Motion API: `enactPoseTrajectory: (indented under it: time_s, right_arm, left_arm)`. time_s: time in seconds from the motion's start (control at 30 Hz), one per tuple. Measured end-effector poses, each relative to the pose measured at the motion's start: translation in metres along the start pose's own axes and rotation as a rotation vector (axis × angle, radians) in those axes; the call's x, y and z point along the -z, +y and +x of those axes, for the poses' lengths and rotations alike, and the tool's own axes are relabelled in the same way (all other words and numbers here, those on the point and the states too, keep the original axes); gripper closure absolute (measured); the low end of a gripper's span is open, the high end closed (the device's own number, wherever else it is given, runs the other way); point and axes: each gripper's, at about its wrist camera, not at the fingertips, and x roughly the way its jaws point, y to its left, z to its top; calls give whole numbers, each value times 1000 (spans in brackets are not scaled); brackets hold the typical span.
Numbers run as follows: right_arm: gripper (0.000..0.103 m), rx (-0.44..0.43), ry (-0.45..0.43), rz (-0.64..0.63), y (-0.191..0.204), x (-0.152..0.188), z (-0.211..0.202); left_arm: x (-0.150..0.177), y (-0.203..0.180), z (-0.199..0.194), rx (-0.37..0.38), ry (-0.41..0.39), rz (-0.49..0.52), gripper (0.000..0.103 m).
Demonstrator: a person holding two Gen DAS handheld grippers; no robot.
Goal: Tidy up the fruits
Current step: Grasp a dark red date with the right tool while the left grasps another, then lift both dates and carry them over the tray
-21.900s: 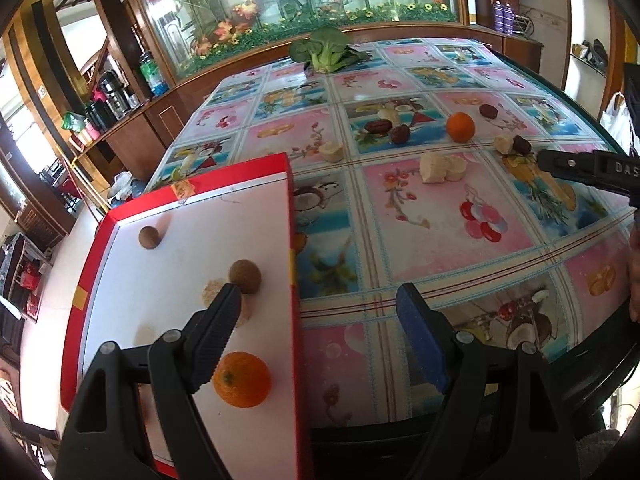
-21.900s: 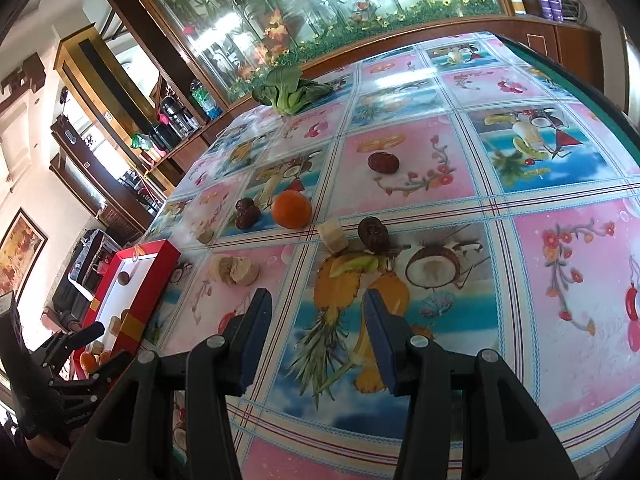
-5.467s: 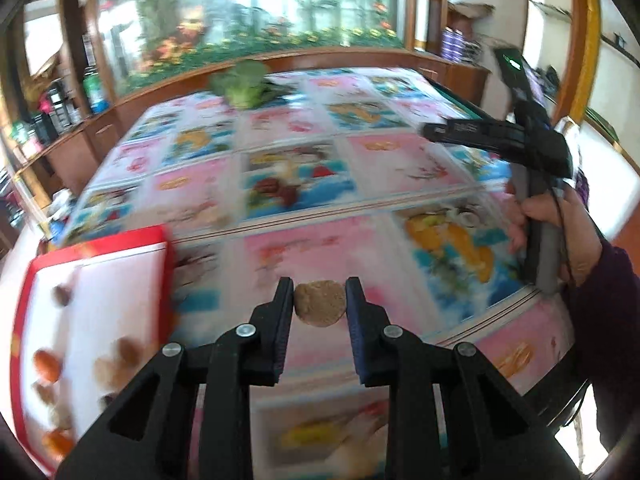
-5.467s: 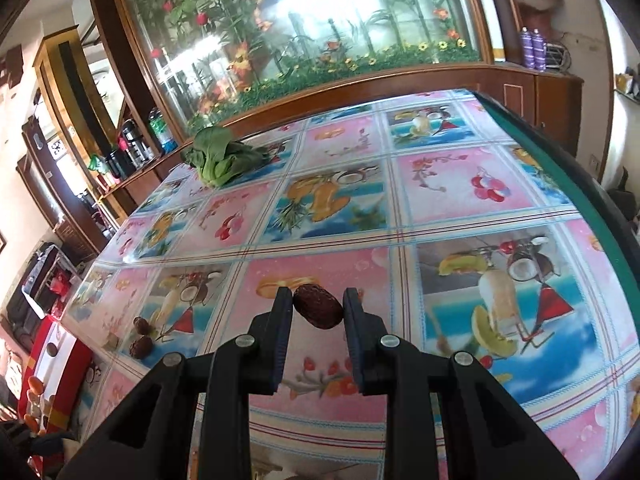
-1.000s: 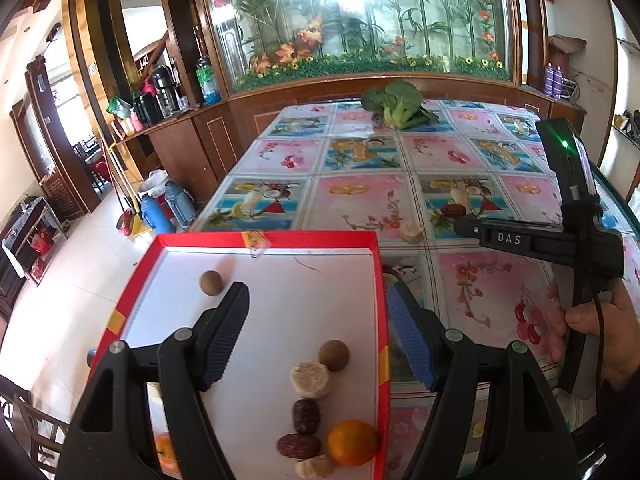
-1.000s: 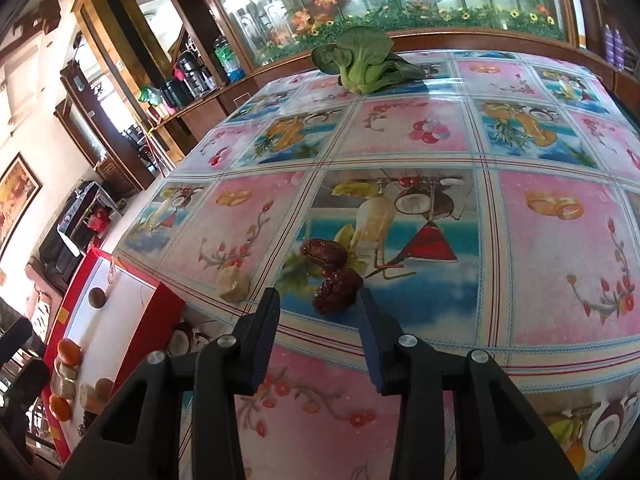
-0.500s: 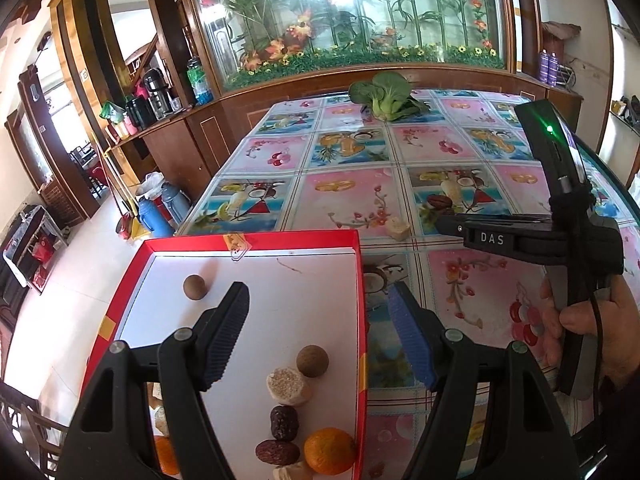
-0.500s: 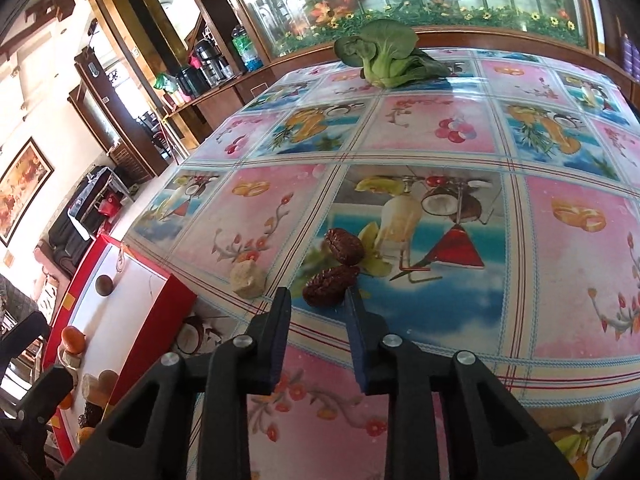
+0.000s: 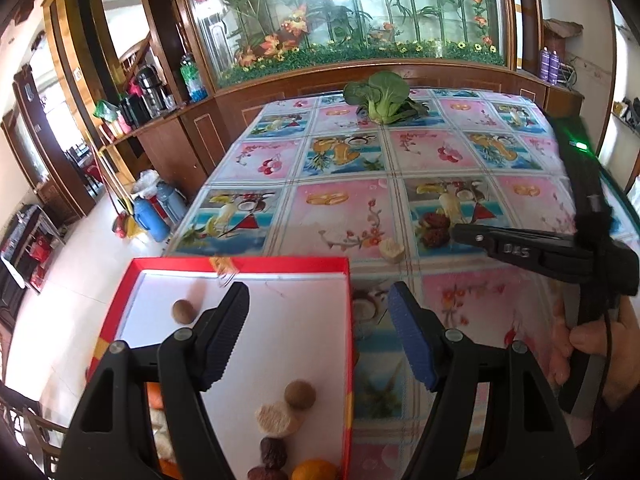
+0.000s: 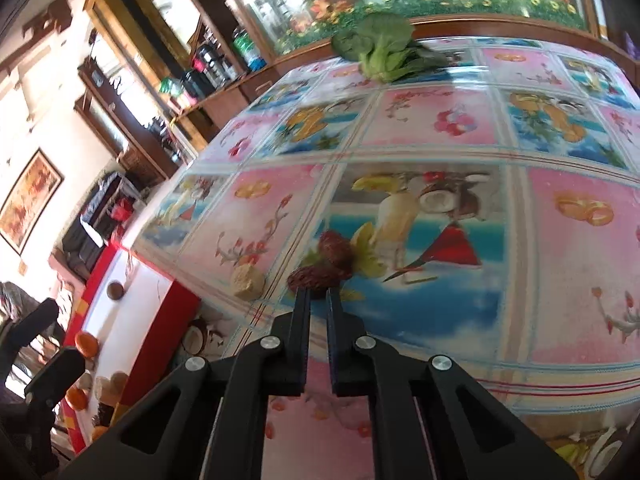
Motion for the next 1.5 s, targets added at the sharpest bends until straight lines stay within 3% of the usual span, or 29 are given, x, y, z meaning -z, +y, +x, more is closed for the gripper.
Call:
enactPoseTrajectory:
  time_s: [0.2,0.33,0.67,0.83,0.93,0.97,1.07,1.23,1.37,1.5]
  right_arm:
    - [98,4,-74,155,-39,-10,-21]
    - [98,-5,-87,224,-53,-12,-26]
    - [98,-27,-103,306,-69,-15,-33]
    - [98,-49,-90,304,-67,-15,-30]
    - [98,-57,-87,305,-67,-15,-30]
    - [98,-58,-88,307,-67,-15,-30]
    - [98,-80,-94,316,-68,-15,-30]
    - [98,-169,-146,255,-58,-17,-39]
    - [98,-211,-288,74,-27,-18,-66]
    - [98,-214,-369,-77,2,-11,-79]
  left_arm:
    - [-27,-14,30,66,41,-23,30]
    - [-35,-39,53,115,82,13,30]
    - [-35,-84,105,177,183,68,31]
    - [-37,-88,107,191,157,83,40]
    - [-39,-90,108,230,155,82,60]
    - [-38,-91,110,249,172,80,71]
    - [-32,-95,112,265,172,83,73]
    - [-30,-90,105,293,168,45,73]
    - [-33,-82,86,303,122,15,73]
    - [-34,-68,54,293,52,-5,73]
